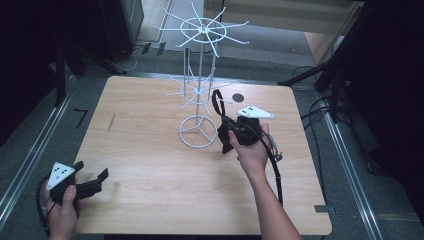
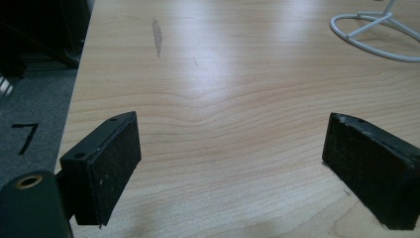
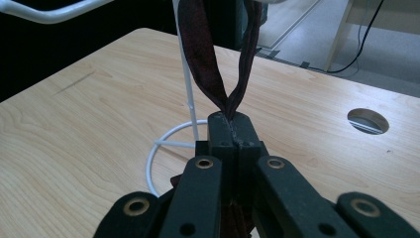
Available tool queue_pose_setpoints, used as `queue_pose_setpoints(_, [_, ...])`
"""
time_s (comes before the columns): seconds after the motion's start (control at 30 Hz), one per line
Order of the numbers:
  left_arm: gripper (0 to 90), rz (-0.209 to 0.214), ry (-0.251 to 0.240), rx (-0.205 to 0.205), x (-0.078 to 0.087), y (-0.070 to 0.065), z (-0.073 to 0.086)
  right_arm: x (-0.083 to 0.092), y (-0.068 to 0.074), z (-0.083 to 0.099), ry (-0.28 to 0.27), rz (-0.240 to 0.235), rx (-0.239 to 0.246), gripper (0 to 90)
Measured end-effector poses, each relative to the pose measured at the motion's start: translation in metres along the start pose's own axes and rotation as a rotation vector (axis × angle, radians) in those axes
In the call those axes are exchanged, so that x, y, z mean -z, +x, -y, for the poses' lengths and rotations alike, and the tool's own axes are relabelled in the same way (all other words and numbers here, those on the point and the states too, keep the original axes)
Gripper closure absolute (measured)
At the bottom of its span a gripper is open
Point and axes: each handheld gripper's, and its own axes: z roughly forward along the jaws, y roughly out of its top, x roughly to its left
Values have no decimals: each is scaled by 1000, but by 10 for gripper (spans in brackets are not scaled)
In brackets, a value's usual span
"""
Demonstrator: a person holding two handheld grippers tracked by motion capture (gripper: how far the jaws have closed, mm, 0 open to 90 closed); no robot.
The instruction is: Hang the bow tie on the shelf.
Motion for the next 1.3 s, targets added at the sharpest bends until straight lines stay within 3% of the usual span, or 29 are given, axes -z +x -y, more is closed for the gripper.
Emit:
queue_pose_setpoints(0.7, [88,3,1,-2,0,0,0,-25,-1,14,50,30,-1,900])
queue_pose_setpoints(0.87, [88,1,2,-2,0,0,0,-26,-3,15,46,16,-3,900])
queue_pose_setpoints(0.97, [88,0,4,-3,0,0,0,-24,-3,15,37,3,10,791])
queue_pose_setpoints(1.0, [88,0,4,-3,0,0,0,-24,-3,15,37,3,10,791])
queue_pose_setpoints(1.03, [88,-2,5,-4,0,0,0,-23,-2,14,27,7,20,689])
queue_pose_setpoints(1.07, [88,-2,6,-4,0,0,0,-22,-2,14,23,11,26,649])
queue_pose_setpoints(1.3, [88,-2,4,-5,0,0,0,-14,-4,12,-1,17,7,415])
